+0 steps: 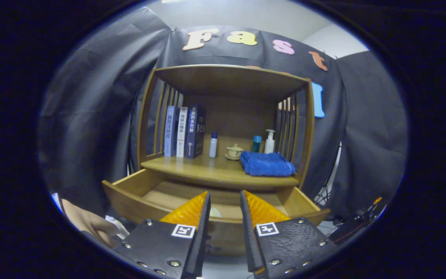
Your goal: Pull open the drawer, take out the items inside it, and place them on the countertop above the cabinet.
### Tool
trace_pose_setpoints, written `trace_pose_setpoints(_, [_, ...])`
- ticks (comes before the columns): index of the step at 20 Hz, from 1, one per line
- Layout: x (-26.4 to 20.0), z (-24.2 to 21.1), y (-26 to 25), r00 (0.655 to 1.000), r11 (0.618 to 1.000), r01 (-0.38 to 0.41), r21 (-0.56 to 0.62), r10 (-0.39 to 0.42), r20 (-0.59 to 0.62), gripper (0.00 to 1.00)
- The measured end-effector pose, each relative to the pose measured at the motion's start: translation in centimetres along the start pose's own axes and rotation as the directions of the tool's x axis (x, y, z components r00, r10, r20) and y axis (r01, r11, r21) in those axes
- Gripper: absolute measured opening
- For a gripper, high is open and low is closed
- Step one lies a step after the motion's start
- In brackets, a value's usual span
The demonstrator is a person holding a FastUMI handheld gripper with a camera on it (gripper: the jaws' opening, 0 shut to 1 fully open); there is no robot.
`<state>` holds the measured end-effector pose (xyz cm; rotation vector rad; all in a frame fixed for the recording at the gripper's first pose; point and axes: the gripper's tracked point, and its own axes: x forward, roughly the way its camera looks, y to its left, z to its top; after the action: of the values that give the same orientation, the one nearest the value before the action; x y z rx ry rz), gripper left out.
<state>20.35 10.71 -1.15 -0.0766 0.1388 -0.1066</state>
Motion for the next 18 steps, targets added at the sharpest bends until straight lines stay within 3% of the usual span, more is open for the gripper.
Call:
trace_pose_setpoints(5, [5.0,-0.2,1.6,0.987,0.994,-0.097,-0.048,0.09,-0.134,0.43])
trace_pose_setpoints(9, [8.5,-1.8,2.9,0.96,0.989,-0.146,-0.008,0.14,-0.243,0.43])
trace_pose_setpoints(18, [12.6,-5.8,4.1,0.899,0.982,-0.186,-0.022,0.161,-0.408,0.43])
